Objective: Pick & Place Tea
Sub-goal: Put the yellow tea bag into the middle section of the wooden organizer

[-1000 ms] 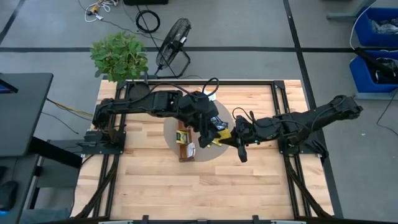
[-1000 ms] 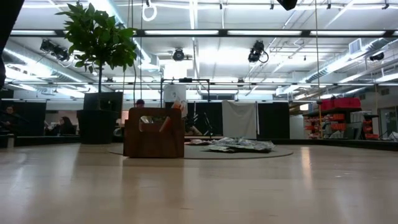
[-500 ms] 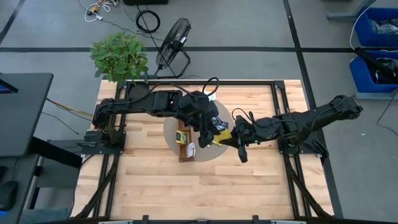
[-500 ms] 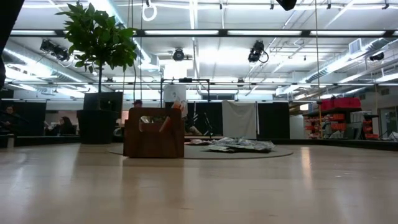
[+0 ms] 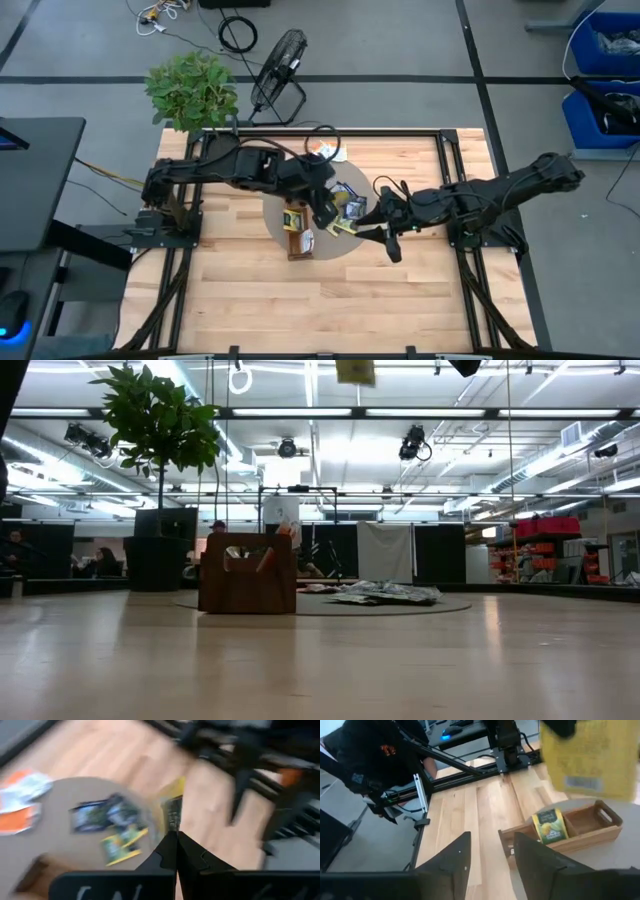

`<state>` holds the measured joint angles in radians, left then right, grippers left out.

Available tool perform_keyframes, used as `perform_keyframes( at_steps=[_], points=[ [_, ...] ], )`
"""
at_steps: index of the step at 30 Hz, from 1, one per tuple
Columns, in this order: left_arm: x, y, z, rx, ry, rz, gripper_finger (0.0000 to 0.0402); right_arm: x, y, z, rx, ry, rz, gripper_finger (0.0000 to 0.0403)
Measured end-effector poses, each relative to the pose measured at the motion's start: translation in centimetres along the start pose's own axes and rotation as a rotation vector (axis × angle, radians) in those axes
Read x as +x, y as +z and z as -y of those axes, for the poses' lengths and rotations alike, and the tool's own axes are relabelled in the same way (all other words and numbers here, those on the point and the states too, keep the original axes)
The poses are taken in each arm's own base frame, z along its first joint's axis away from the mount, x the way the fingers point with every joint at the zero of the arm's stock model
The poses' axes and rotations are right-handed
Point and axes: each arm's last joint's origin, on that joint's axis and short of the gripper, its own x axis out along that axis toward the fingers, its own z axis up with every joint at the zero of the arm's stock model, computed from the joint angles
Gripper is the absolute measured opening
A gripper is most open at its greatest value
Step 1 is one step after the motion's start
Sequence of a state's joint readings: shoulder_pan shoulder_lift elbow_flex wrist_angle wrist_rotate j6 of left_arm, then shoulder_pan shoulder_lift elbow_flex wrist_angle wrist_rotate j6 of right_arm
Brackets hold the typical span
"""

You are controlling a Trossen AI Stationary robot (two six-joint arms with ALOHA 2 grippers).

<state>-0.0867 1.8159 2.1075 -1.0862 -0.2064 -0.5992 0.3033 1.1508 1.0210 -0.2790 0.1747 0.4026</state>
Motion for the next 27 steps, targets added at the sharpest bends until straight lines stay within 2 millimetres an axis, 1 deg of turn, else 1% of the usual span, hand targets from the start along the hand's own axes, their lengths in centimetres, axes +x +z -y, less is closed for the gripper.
perform_keyframes(
  at_steps=[4, 7, 10, 15, 22, 27],
  points=[
    [-1.5, -1.3, -0.5, -0.056, 0.170, -0.005, 0.0001, -0.8, 0.1, 0.6, 0.009, -0.024, -0.014, 0.0152],
    [-1.8, -2.1, -0.7, -0.109, 0.250, -0.030, 0.0001, -1.2, 0.2, 0.9, 0.014, -0.037, -0.015, 0.0146],
    [-1.9, -3.0, -0.8, -0.199, 0.332, -0.029, 0.0001, -1.3, 0.2, 1.2, 0.017, -0.048, -0.018, 0.0140],
    [-0.2, -5.4, -0.9, -0.387, 0.475, -0.007, 0.0001, -1.2, 0.2, 1.4, 0.015, -0.059, -0.027, 0.0131],
    [3.4, -9.4, -0.2, -0.587, 0.507, 0.004, 0.0001, -1.2, 0.0, 1.5, -0.001, -0.066, -0.045, 0.0125],
    [5.3, -11.6, -0.7, -0.694, 0.561, 0.019, 0.0001, -1.2, 0.0, 1.5, -0.014, -0.067, -0.048, 0.0125]
  ],
)
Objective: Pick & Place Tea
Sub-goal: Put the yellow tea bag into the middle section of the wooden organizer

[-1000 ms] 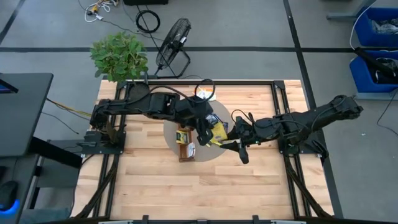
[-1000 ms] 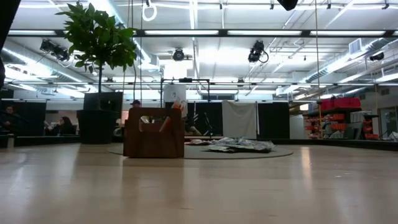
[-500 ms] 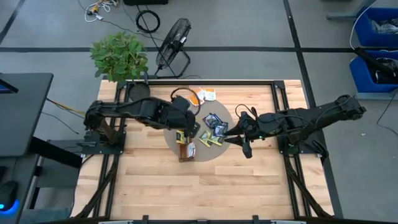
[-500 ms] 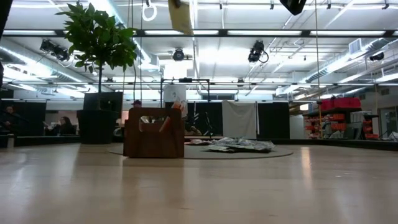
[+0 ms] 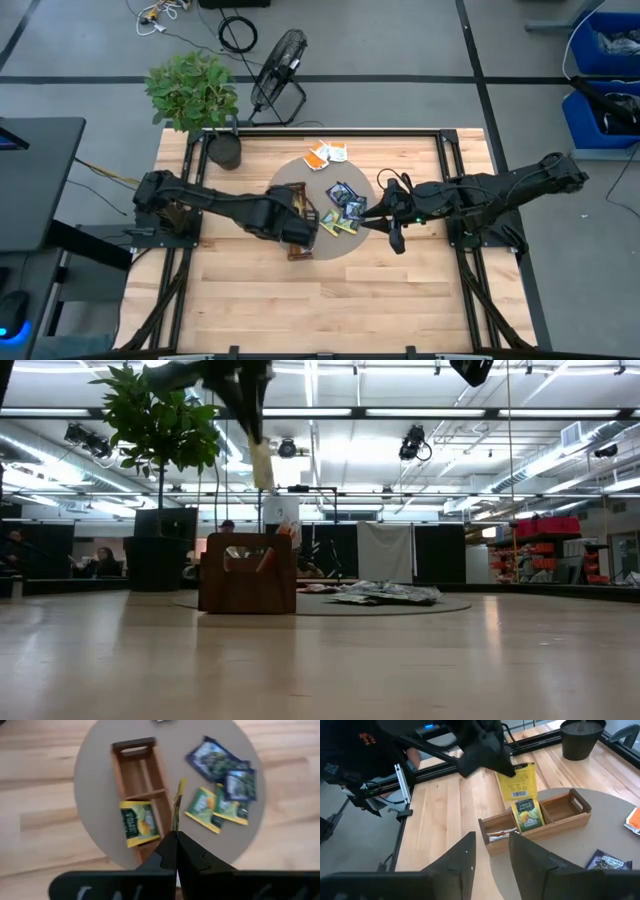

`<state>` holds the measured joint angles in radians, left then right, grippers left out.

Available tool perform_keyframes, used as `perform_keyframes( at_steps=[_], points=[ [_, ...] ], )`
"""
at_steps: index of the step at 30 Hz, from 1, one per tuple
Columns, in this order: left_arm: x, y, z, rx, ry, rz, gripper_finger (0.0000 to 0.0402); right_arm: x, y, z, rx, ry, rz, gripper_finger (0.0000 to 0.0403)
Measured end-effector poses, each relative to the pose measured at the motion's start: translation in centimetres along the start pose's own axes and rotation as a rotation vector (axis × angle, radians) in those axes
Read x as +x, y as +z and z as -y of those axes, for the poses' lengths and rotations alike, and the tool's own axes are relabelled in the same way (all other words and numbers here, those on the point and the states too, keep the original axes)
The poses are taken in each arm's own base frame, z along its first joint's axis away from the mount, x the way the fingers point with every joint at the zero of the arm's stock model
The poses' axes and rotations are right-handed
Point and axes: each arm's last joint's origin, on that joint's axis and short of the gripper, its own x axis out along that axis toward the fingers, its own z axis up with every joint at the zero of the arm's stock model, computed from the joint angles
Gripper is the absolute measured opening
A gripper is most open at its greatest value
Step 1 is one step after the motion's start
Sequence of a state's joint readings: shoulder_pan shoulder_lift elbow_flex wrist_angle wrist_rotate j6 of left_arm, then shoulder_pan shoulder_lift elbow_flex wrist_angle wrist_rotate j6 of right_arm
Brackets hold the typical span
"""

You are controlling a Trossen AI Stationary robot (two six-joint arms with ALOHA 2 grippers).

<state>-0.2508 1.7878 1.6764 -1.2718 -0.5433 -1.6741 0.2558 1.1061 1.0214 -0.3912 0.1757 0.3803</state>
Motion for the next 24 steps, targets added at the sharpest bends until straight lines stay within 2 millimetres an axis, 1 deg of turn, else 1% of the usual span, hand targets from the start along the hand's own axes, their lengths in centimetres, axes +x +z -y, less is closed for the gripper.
perform_keyframes(
  at_steps=[4, 10, 18, 24],
  points=[
    [1.5, -0.7, -0.7, -0.081, 0.041, 0.012, 0.0001, 0.0, 0.0, 0.0, -0.006, 0.000, 0.000, 0.0125],
    [3.3, -1.3, -0.8, -0.204, 0.013, 0.051, 0.0001, 0.0, 0.0, 0.0, -0.027, 0.000, 0.000, 0.0125],
    [6.2, -1.9, -1.6, -0.268, 0.009, 0.074, 0.0001, 0.0, 0.0, 0.1, -0.033, -0.026, 0.010, 0.0126],
    [7.1, -2.5, -2.0, -0.314, 0.007, 0.067, 0.0002, 0.0, 0.1, 0.2, -0.031, -0.057, 0.021, 0.0126]
  ],
)
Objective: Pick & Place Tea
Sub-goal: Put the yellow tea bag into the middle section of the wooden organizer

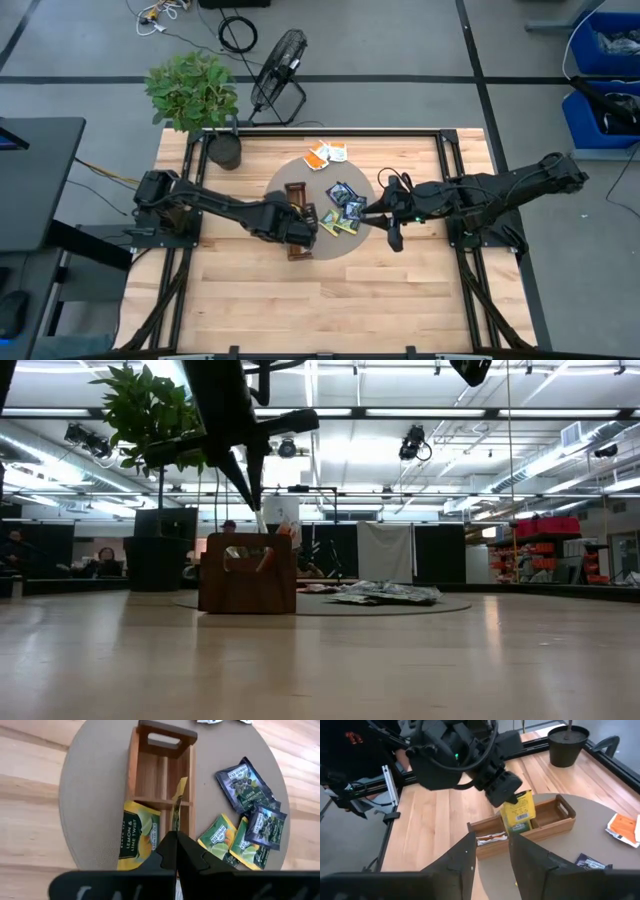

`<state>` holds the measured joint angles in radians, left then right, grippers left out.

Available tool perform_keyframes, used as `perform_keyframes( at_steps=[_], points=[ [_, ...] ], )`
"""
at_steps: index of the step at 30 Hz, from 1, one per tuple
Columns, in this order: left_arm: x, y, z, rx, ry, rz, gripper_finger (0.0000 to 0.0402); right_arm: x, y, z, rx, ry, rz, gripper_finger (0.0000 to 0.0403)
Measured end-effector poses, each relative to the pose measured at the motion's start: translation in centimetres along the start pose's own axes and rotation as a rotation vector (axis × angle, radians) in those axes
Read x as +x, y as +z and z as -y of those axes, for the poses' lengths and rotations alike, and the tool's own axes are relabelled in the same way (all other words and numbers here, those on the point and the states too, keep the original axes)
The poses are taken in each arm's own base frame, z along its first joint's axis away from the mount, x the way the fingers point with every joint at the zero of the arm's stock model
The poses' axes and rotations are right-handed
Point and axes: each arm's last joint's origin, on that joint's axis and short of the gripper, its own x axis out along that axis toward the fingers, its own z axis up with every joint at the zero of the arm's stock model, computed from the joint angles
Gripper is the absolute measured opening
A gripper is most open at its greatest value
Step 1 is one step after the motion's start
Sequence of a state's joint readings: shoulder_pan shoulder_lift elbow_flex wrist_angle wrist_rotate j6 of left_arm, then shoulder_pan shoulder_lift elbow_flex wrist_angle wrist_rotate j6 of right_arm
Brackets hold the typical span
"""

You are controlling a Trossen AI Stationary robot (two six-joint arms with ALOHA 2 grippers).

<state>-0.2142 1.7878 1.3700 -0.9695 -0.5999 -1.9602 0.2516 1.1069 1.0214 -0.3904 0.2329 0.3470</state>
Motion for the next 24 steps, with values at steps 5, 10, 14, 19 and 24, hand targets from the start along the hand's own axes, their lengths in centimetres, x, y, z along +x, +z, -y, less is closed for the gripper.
perform_keyframes(
  at_steps=[5, 10, 14, 19, 24],
  points=[
    [-0.1, -0.4, 0.0, 0.001, -0.015, -0.016, 0.0002, 0.0, 0.0, 0.0, 0.001, -0.019, 0.010, 0.0126],
    [0.3, -0.8, -0.1, 0.016, -0.001, -0.017, 0.0002, 0.0, 0.1, 0.0, 0.001, -0.018, 0.013, 0.0126],
    [0.8, -1.2, -0.1, 0.029, 0.011, -0.024, 0.0002, 0.0, 0.1, 0.0, 0.002, -0.016, 0.017, 0.0126],
    [1.0, -1.4, -0.1, 0.038, 0.017, -0.022, 0.0002, 0.0, 0.1, 0.0, 0.007, -0.015, 0.019, 0.0126],
    [1.1, -1.3, -0.1, 0.069, 0.019, -0.026, 0.0003, 0.0, 0.2, 0.0, 0.009, -0.014, 0.023, 0.0126]
  ],
)
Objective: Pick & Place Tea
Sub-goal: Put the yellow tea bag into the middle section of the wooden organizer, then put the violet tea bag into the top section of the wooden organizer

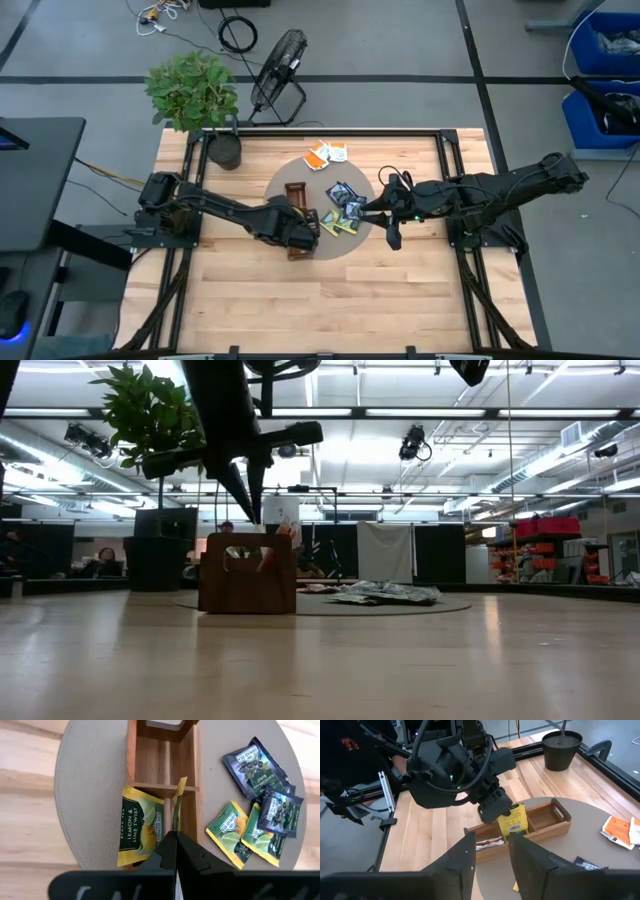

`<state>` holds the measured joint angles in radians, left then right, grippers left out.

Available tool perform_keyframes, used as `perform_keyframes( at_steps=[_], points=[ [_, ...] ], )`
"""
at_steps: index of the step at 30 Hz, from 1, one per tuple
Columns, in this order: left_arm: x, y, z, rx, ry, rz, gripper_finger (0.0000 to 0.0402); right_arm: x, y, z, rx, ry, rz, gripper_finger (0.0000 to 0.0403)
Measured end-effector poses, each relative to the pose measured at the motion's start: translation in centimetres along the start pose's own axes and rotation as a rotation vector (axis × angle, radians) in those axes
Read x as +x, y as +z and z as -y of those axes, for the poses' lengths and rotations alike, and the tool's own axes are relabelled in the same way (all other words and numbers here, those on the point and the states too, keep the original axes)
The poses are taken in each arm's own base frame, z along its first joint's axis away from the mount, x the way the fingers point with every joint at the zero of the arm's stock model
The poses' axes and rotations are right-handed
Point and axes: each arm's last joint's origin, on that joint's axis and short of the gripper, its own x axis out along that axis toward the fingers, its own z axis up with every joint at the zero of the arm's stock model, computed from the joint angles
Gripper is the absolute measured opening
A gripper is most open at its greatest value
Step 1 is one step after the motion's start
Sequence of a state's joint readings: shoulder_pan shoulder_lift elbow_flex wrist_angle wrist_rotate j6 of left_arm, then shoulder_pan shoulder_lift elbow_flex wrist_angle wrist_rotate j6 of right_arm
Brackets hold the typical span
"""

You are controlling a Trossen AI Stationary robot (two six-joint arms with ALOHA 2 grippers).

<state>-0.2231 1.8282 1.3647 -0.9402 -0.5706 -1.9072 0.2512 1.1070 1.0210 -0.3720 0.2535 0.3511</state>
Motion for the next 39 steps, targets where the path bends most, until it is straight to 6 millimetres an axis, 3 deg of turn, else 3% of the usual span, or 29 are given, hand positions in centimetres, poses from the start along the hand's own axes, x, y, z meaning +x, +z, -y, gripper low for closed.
perform_keyframes(
  at_steps=[4, 18, 23, 28, 34, 39],
  points=[
    [0.2, 0.1, 0.0, 0.008, 0.014, -0.027, 0.0020, 0.0, 0.1, 0.0, 0.001, 0.004, 0.012, 0.0126],
    [0.0, 0.3, 0.0, 0.035, 0.009, -0.032, 0.0143, 0.0, 0.2, -0.1, -0.001, 0.006, 0.016, 0.0126],
    [-2.1, 2.1, -0.1, 0.138, -0.034, -0.041, 0.0171, 0.1, -0.1, 0.4, -0.004, -0.014, -0.019, 0.0126],
    [-5.7, 5.2, -0.4, 0.239, -0.165, -0.038, 0.0182, 0.4, -0.2, 2.0, -0.062, -0.011, -0.093, 0.0129],
    [-9.5, 7.9, -1.1, 0.253, -0.322, -0.030, 0.0183, 1.3, -0.3, 3.7, -0.146, 0.029, -0.161, 0.0193],
    [-10.7, 8.8, -1.2, 0.245, -0.392, -0.009, 0.0183, 4.2, -1.3, 5.9, -0.103, -0.071, -0.282, 0.0271]
  ],
)
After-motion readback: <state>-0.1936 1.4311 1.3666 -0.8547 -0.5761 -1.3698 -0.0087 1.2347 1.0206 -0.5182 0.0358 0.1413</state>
